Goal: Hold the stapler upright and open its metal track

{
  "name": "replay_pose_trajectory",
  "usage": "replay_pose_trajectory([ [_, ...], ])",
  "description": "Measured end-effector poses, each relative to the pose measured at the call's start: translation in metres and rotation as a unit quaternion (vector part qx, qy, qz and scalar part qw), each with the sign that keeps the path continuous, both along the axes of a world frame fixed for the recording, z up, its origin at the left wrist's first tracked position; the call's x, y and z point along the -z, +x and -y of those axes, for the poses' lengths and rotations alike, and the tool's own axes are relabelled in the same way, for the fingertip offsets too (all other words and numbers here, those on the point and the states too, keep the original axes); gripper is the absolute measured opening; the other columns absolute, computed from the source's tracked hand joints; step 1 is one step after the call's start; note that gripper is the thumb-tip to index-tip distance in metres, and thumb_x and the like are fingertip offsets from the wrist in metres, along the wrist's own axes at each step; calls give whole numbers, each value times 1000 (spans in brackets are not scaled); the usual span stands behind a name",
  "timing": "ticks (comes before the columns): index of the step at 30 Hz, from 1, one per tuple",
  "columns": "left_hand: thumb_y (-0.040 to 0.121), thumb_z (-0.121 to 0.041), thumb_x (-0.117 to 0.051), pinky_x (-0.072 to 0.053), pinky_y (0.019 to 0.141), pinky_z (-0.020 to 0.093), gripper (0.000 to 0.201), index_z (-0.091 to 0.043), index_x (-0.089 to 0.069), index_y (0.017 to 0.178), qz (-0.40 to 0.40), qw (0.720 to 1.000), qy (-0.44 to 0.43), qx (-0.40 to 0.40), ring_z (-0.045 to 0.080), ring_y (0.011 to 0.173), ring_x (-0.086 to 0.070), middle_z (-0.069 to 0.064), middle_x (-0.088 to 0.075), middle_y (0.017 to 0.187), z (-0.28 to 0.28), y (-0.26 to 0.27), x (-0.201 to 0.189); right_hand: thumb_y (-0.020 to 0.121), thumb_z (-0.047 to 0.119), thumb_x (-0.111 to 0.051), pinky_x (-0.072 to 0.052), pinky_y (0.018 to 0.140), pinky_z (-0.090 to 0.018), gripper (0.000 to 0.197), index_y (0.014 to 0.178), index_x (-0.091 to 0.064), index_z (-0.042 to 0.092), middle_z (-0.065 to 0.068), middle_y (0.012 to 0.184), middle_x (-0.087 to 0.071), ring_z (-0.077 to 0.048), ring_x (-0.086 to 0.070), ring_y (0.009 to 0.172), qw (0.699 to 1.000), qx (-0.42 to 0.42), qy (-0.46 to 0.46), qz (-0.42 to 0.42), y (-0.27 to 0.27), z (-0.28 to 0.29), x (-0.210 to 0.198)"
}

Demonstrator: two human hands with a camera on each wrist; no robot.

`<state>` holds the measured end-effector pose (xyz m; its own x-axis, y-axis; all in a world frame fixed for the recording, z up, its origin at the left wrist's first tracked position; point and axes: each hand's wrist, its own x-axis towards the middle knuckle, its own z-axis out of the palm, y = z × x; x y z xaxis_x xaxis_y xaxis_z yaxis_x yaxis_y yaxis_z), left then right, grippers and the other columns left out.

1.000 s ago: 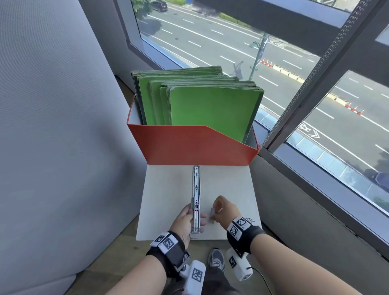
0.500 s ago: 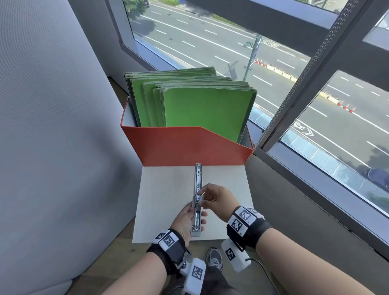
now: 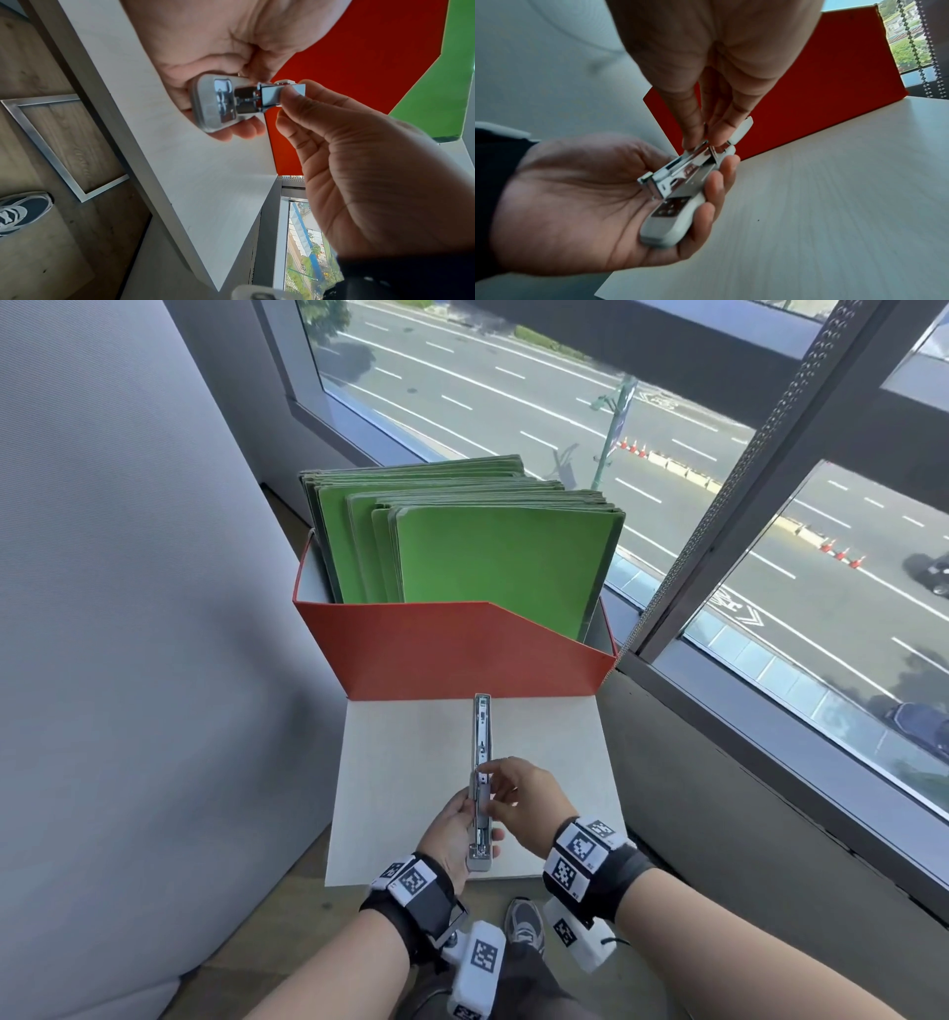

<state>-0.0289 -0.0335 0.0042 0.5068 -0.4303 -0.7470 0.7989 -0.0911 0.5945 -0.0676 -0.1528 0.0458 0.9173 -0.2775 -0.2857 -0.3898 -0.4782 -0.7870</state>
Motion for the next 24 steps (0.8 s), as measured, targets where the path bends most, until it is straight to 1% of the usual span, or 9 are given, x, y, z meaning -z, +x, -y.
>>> replay_pose_trajectory([
  [2, 98, -16, -32, -48, 54, 28, 31, -20, -60, 111, -3, 1000, -1, -3, 14, 51, -59, 3, -64, 71, 0, 1, 0, 76, 2, -68, -49, 61, -8, 30, 104, -64, 11, -6, 94, -63, -18, -61, 77, 1000, 7, -5, 2, -3, -3, 2],
  [4, 99, -17, -31, -48, 56, 29, 31, -23, -60, 108, -9, 1000, -5, -9, 13, 49, -58, 4, -63, 75, 0, 3, 0, 76, 3, -69, -51, 68, -15, 22, 97, -65, 9, -6, 93, -61, -20, -62, 78, 1000, -2, -13, 11, -7, -5, 4],
  [7, 98, -14, -31, -47, 54, 26, 31, -21, -58, 111, -22, 999, -17, -16, 14, 54, -57, 6, -62, 78, 0, 6, 0, 77, 6, -69, -53, 74, -24, 17, 94, -68, 8, -2, 89, -56, -16, -57, 74, 999, -25, -18, 26, -12, -8, 8],
  [10, 98, -12, -31, -46, 48, 21, 32, -18, -57, 115, -25, 999, -19, -23, 16, 58, -55, 7, -61, 78, 2, 7, -1, 80, 11, -66, -53, 76, -30, 16, 95, -69, 8, -5, 90, -56, -18, -57, 74, 998, -38, -43, 41, -18, -9, 13],
  [14, 98, -11, -30, -40, 41, 19, 33, -21, -60, 108, -18, 1000, -16, -12, 13, 53, -48, 4, -55, 73, 5, 4, -5, 88, 22, -57, -52, 77, -35, 22, 104, -69, 12, -10, 99, -60, -24, -58, 88, 989, -88, -111, 50, -31, -10, 16],
  [17, 99, -15, -31, -42, 46, 22, 32, -21, -60, 111, -14, 1000, -4, 4, 14, 53, -53, 4, -59, 75, 5, 1, -4, 90, 27, -54, -51, 76, -33, 25, 106, -70, 16, -7, 105, -61, -20, -58, 90, 985, -117, -121, 34, -32, -4, 12],
  [19, 99, -16, -31, -48, 50, 27, 31, -18, -60, 108, -16, 1000, -8, 4, 17, 55, -58, 7, -64, 78, 5, -2, -3, 90, 27, -56, -48, 75, -24, 23, 105, -71, 17, -4, 108, -62, -13, -57, 80, 992, -89, -91, 22, -21, 8, 4],
  [21, 99, -14, -30, -49, 50, 28, 32, -17, -61, 105, -18, 1000, -15, 6, 19, 55, -60, 9, -67, 76, 6, -5, -5, 90, 26, -57, -48, 75, -21, 24, 110, -67, 17, -1, 107, -64, -10, -59, 79, 998, -18, -63, 9, -3, 22, -3],
  [24, 99, -14, -27, -50, 52, 29, 33, -16, -60, 104, -17, 1000, -15, 20, 21, 59, -60, 11, -67, 78, 8, -11, -8, 90, 29, -55, -54, 84, -34, 36, 124, -54, 16, -5, 113, -66, -20, -65, 91, 994, 96, -16, -41, 30, 45, 0],
])
